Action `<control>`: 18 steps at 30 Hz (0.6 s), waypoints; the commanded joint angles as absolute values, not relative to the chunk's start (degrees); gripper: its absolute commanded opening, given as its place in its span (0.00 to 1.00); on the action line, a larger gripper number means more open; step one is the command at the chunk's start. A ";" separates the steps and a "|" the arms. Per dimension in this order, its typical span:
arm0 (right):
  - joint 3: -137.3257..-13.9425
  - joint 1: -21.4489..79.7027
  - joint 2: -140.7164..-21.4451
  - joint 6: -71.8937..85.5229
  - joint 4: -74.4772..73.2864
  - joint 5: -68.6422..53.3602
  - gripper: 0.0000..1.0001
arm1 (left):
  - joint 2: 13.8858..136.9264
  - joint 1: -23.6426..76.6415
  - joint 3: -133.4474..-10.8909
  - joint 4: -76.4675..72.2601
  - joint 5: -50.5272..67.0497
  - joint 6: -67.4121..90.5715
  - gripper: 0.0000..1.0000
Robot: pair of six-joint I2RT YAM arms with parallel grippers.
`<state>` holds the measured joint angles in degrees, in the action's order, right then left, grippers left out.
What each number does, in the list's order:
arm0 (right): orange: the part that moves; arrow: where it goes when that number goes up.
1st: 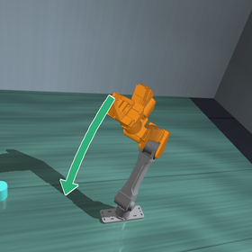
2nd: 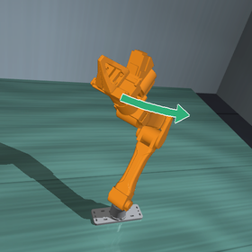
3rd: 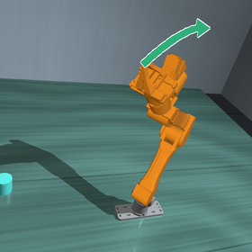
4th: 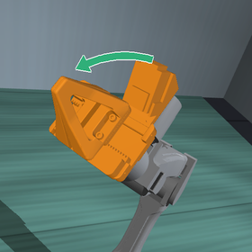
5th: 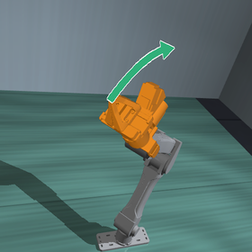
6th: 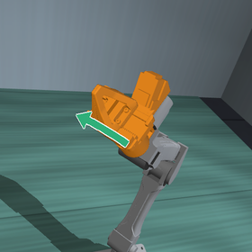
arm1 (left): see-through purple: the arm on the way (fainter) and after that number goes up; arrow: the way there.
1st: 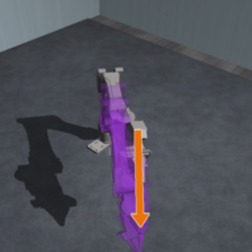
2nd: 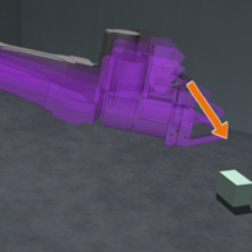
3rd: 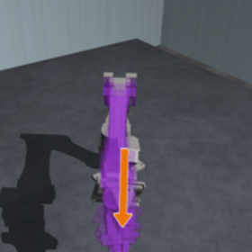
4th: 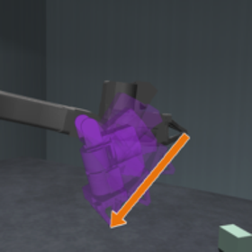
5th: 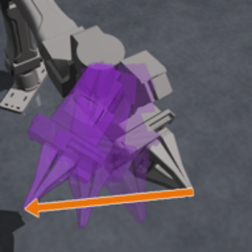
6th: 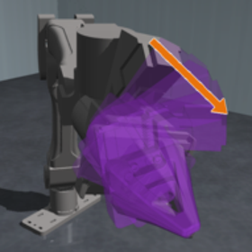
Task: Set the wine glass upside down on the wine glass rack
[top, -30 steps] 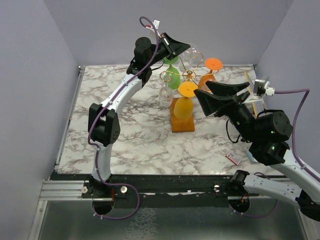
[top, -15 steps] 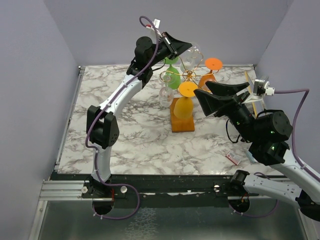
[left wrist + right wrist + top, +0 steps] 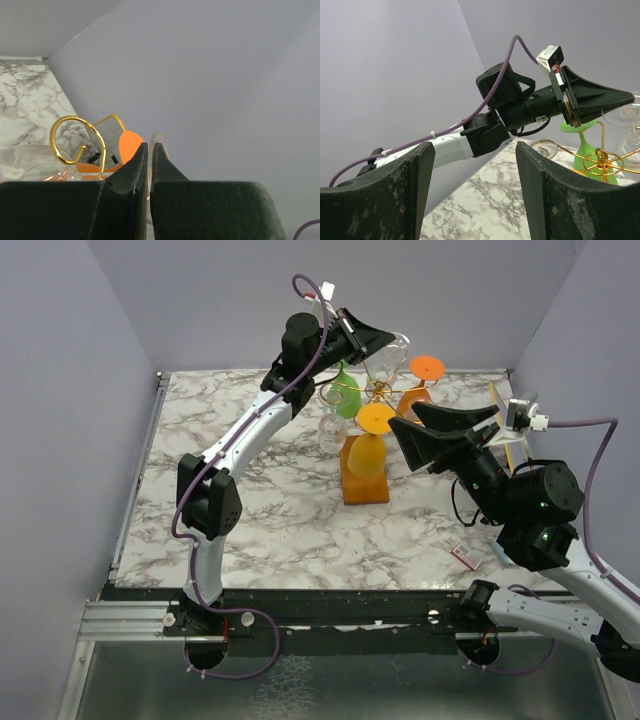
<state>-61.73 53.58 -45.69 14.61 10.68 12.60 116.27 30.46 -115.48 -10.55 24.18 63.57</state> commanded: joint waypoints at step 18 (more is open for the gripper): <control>-59.60 53.96 -43.14 15.36 11.29 14.64 0.70 | 120.88 33.22 -125.60 -10.25 17.18 59.89 0.00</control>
<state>-60.36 53.58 -43.79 15.00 10.72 13.08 120.25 32.77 -122.58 -8.75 20.58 61.82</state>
